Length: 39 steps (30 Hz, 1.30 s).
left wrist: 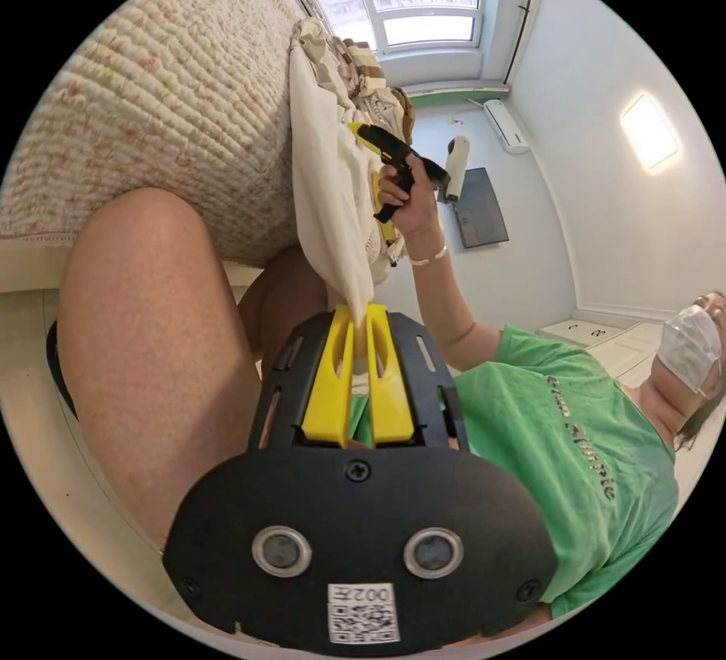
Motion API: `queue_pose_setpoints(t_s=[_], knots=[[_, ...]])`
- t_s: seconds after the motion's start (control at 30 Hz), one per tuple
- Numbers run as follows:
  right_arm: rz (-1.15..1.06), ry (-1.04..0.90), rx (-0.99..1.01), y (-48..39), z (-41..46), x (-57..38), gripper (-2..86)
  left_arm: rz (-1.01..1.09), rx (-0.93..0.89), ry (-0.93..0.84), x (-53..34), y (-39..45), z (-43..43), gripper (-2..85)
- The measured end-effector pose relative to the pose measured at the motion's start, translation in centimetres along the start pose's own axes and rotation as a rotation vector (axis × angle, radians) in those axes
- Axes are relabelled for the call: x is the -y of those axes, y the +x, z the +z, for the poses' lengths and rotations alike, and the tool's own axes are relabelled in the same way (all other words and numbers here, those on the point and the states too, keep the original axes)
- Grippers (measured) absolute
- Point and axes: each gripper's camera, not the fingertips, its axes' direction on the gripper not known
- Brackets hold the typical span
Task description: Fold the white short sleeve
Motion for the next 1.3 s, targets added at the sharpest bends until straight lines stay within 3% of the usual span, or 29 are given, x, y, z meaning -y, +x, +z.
queue_pose_setpoints(t_s=[0.13, 0.3, 0.43, 0.53, 0.7, 0.87, 1.3], knots=[[-0.027, -0.124, 0.042, 1.1, 2.5, -0.6, 3.5, -0.005, 0.001, 0.007, 0.0, -0.1, 0.1, -1.5], [-0.047, -0.05, -0.035, 2.3, -0.6, -1.4, -0.5, -0.031, -0.001, 0.018, -0.1, -0.8, 0.4, -1.6], [-0.113, -0.07, -0.247, 2.0, -1.0, -2.8, -0.9, -0.031, 0.053, 0.002, 0.0, -0.9, 1.0, -1.6], [-0.107, -0.106, -0.234, 3.0, -0.3, -3.1, -0.9, -0.021, 0.137, -0.033, 0.2, -0.6, 1.6, -1.5], [-0.038, 0.027, -0.223, 5.3, -3.3, -1.4, -0.9, -0.01, 0.19, -0.054, 0.4, -0.2, 2.1, -1.5], [-0.031, 0.169, -0.278, 7.1, -4.7, 5.2, -0.7, -0.01, 0.203, -0.075, 0.6, -0.4, 2.7, -1.5], [0.109, 0.02, -0.169, 15.6, 6.5, 29.3, 2.4, 0.019, 0.256, -0.17, 1.7, -0.6, 4.4, -1.6]])
